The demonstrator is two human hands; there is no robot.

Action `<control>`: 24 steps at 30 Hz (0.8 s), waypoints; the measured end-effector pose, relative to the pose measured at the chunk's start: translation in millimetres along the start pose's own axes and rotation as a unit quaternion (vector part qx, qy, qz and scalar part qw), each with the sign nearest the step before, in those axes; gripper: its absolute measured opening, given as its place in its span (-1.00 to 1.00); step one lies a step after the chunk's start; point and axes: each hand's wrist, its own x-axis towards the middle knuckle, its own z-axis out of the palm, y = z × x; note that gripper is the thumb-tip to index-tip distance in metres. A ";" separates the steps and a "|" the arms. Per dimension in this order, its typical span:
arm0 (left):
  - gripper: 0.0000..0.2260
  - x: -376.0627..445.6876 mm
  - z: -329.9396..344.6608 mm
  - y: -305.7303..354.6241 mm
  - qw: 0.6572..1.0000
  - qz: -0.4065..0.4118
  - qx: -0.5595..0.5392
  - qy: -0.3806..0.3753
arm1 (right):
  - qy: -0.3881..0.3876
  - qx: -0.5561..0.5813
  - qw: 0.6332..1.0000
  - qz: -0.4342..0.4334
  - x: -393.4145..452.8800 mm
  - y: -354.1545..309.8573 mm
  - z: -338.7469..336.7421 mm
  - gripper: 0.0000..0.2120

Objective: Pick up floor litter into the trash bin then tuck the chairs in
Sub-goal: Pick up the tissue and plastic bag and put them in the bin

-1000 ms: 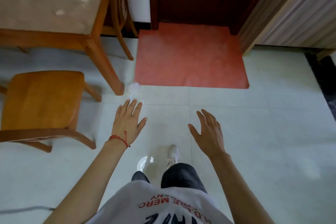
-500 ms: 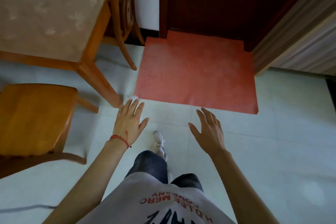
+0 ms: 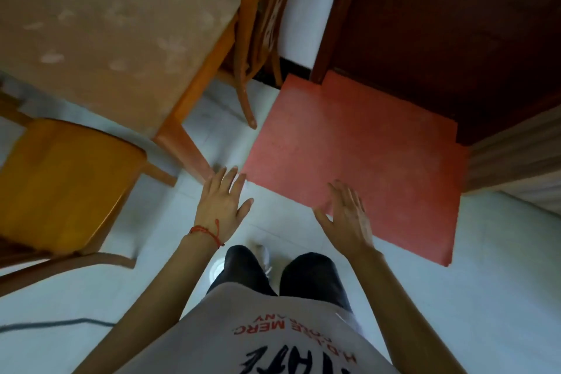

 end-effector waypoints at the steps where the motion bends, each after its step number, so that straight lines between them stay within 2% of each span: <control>1: -0.46 1.9 0.8 -2.5 1.000 -0.019 -0.002 0.002 | -0.008 -0.006 1.000 -0.016 10.1 -1.8 0.1 -0.37; 4: -0.40 6.7 2.7 -9.4 0.996 -0.086 -0.007 0.009 | -0.044 -0.014 0.997 -0.067 44.5 -7.5 -1.0 -0.37; 8: -0.43 5.7 5.6 -13.4 0.981 -0.194 -0.012 0.025 | -0.118 -0.026 0.981 -0.154 89.6 -12.5 -1.8 -0.30; 14: -0.44 -3.3 24.8 1.7 0.932 -0.354 -0.046 0.065 | -0.177 -0.039 0.945 -0.271 148.5 -13.4 3.6 -0.26; 18: -0.42 2.2 43.5 16.0 0.910 -0.401 -0.075 0.069 | -0.196 -0.056 0.928 -0.312 178.2 -9.7 14.5 -0.29; 24: -0.41 11.3 66.0 8.6 0.890 -0.435 -0.108 0.089 | -0.219 -0.067 0.919 -0.322 194.7 -10.6 43.7 -0.36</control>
